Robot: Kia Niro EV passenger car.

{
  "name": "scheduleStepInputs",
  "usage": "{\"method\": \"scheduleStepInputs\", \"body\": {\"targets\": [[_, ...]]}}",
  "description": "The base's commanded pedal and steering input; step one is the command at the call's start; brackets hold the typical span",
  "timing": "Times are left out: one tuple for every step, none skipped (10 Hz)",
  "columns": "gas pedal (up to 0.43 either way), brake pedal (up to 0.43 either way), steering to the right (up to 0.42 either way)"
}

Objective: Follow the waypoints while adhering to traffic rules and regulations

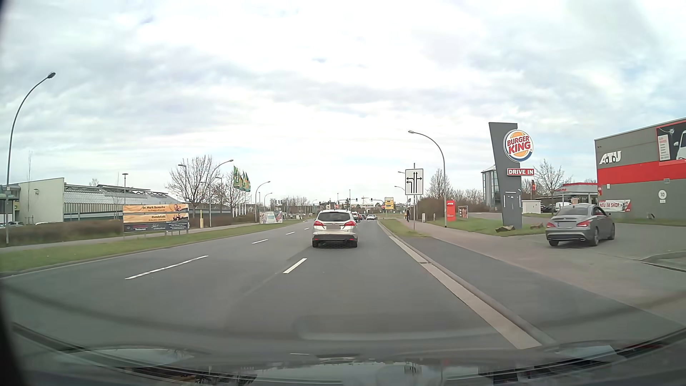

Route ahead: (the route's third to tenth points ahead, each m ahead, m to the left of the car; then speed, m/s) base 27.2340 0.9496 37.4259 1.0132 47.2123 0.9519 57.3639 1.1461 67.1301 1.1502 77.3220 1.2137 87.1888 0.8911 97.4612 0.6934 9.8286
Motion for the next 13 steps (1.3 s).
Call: {"method": "scheduleStepInputs", "body": {"targets": [[0.189,0.0,-0.002],[0.197,0.0,-0.002],[0.197,0.0,-0.002],[0.197,0.0,-0.002],[0.197,0.0,-0.002],[0.197,0.0,-0.002],[0.197,0.0,-0.002],[0.197,0.0,-0.002],[0.197,0.0,-0.001],[0.197,0.0,-0.002],[0.197,0.0,-0.002],[0.197,0.0,-0.001],[0.197,0.0,0.0]]}}
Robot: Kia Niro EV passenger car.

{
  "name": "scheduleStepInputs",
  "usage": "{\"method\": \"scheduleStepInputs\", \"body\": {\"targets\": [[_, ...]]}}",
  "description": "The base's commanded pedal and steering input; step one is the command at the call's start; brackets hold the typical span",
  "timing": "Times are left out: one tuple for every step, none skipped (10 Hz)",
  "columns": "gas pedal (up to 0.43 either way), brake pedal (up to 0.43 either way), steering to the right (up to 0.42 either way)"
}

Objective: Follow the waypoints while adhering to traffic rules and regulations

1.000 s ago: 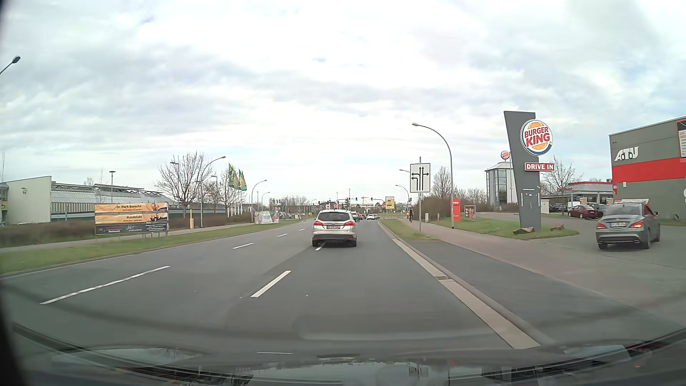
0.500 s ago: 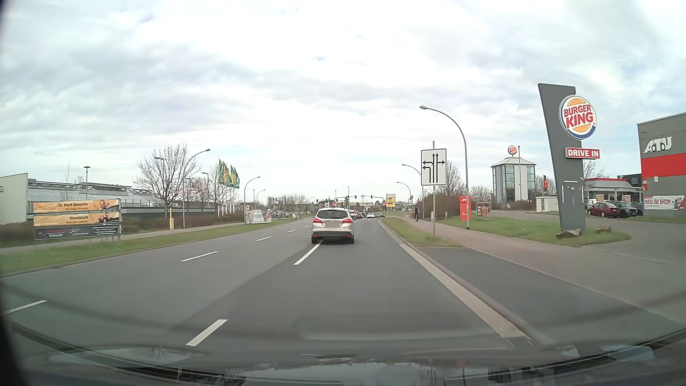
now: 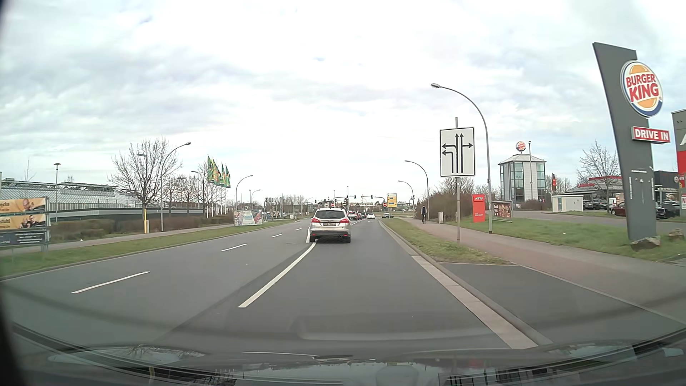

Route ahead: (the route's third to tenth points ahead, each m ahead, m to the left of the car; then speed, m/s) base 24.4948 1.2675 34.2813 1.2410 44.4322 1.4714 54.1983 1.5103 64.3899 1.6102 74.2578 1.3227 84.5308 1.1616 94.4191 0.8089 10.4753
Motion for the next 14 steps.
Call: {"method": "scheduleStepInputs", "body": {"targets": [[0.197,0.0,-0.001],[0.197,0.0,-0.001],[0.197,0.0,-0.001],[0.197,0.0,-0.001],[0.197,0.0,-0.001],[0.197,0.0,-0.001],[0.197,0.0,0.0],[0.197,0.0,0.0],[0.197,0.0,0.0],[0.197,0.0,-0.001],[0.197,0.0,-0.001],[0.197,0.0,-0.001],[0.197,0.0,-0.001],[0.197,0.0,0.0]]}}
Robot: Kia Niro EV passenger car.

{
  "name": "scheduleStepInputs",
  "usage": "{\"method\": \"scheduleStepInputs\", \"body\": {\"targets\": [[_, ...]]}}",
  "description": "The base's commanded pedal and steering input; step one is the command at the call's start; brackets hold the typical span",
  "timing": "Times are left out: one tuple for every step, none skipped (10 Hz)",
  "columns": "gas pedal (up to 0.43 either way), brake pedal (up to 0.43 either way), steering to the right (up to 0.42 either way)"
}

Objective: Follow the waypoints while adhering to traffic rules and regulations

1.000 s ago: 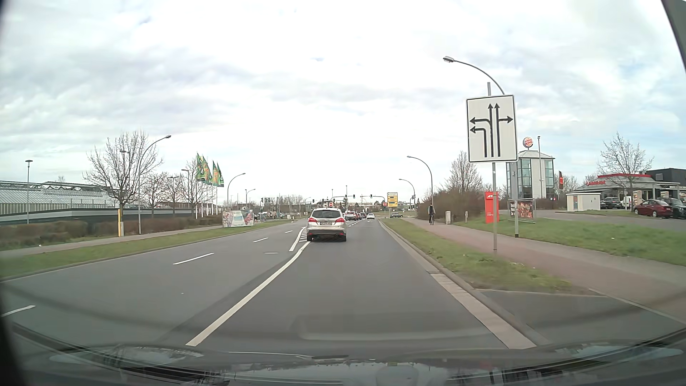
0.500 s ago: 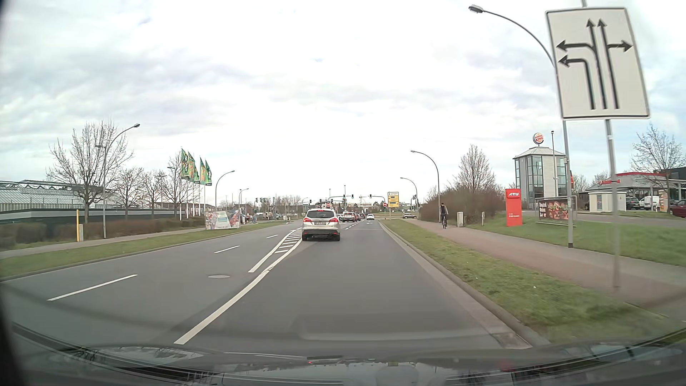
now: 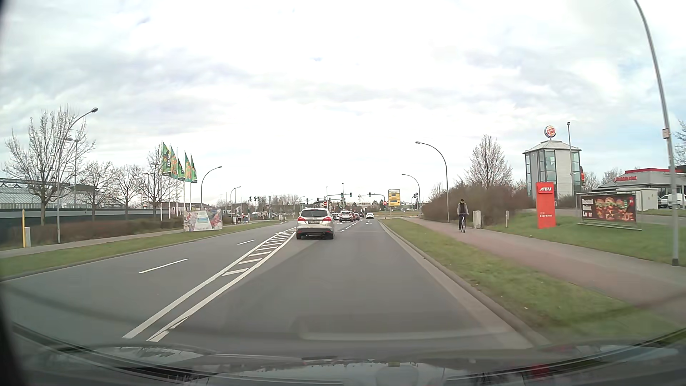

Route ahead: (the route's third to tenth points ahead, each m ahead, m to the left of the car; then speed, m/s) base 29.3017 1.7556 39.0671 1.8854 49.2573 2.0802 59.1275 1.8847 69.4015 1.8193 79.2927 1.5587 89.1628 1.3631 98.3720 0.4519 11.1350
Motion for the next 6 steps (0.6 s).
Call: {"method": "scheduleStepInputs", "body": {"targets": [[0.197,0.0,0.0],[0.197,0.0,0.0],[0.197,0.0,0.0],[0.197,0.0,-0.001],[0.197,0.0,-0.001],[0.197,0.0,0.0]]}}
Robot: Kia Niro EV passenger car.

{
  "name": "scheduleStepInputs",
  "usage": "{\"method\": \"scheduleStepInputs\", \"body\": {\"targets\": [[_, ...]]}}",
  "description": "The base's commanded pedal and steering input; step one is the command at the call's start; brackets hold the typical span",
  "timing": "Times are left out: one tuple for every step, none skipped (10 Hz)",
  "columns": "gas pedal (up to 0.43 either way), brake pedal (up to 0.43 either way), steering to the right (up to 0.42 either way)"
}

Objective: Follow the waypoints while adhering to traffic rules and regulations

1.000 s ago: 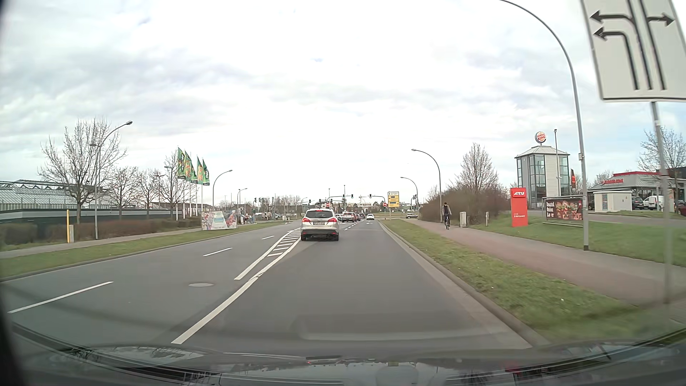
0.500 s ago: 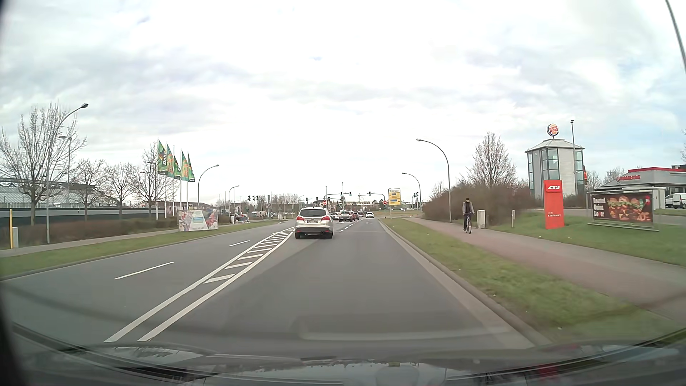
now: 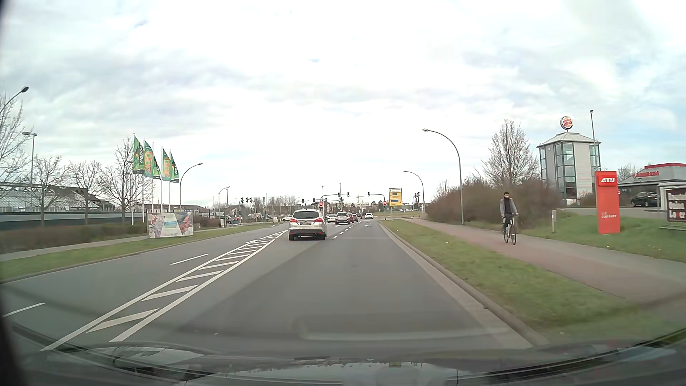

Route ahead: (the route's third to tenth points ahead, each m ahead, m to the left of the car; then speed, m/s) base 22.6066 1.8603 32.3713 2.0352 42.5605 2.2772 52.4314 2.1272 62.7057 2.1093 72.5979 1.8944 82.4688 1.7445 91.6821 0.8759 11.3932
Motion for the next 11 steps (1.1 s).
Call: {"method": "scheduleStepInputs", "body": {"targets": [[0.197,0.0,0.0],[0.197,0.0,0.0],[0.189,0.0,0.0],[0.189,0.0,0.0],[0.189,0.0,0.0],[0.177,0.0,0.0],[0.177,0.0,0.0],[0.169,0.0,0.0],[0.169,0.0,0.0],[0.169,0.0,0.0],[0.169,0.0,-0.001]]}}
